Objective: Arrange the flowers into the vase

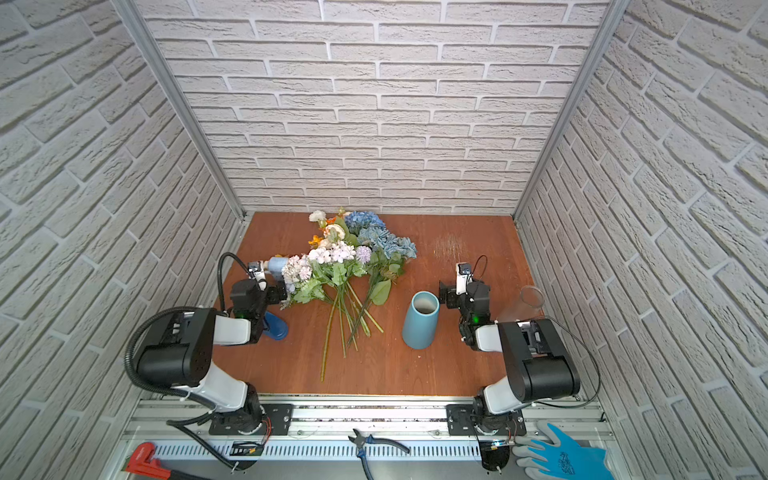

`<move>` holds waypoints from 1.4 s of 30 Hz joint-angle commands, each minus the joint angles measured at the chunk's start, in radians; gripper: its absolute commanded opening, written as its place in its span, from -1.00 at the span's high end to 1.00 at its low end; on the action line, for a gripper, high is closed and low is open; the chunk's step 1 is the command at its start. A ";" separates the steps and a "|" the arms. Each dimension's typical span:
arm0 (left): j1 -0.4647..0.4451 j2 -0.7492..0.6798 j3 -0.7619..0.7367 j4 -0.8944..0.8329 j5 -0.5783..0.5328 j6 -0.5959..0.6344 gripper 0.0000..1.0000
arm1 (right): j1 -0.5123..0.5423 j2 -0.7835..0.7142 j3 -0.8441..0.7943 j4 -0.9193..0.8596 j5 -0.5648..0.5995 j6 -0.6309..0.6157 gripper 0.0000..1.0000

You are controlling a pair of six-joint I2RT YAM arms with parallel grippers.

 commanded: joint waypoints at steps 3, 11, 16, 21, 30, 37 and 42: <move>0.001 -0.007 0.012 0.034 -0.003 0.002 -0.97 | -0.002 -0.031 0.015 0.005 0.002 0.004 -1.00; 0.011 -0.006 0.013 0.033 0.012 -0.004 -0.97 | -0.003 -0.032 0.016 0.003 0.002 0.005 -1.00; 0.032 -0.009 0.007 0.042 0.058 -0.018 -0.97 | -0.002 -0.032 0.019 -0.004 0.003 0.007 -1.00; 0.031 -0.009 0.009 0.037 0.053 -0.015 -0.97 | -0.002 -0.031 0.020 -0.006 0.003 0.006 -1.00; 0.028 -0.009 0.012 0.033 0.044 -0.013 -0.96 | -0.003 -0.035 0.019 -0.006 0.003 0.006 -1.00; 0.020 -0.149 0.013 -0.084 -0.083 -0.049 -0.97 | -0.002 -0.173 0.082 -0.237 0.044 0.011 -0.99; -0.015 -0.333 0.028 -0.241 -0.242 -0.098 -0.97 | -0.003 -0.286 0.161 -0.419 0.112 0.030 -0.98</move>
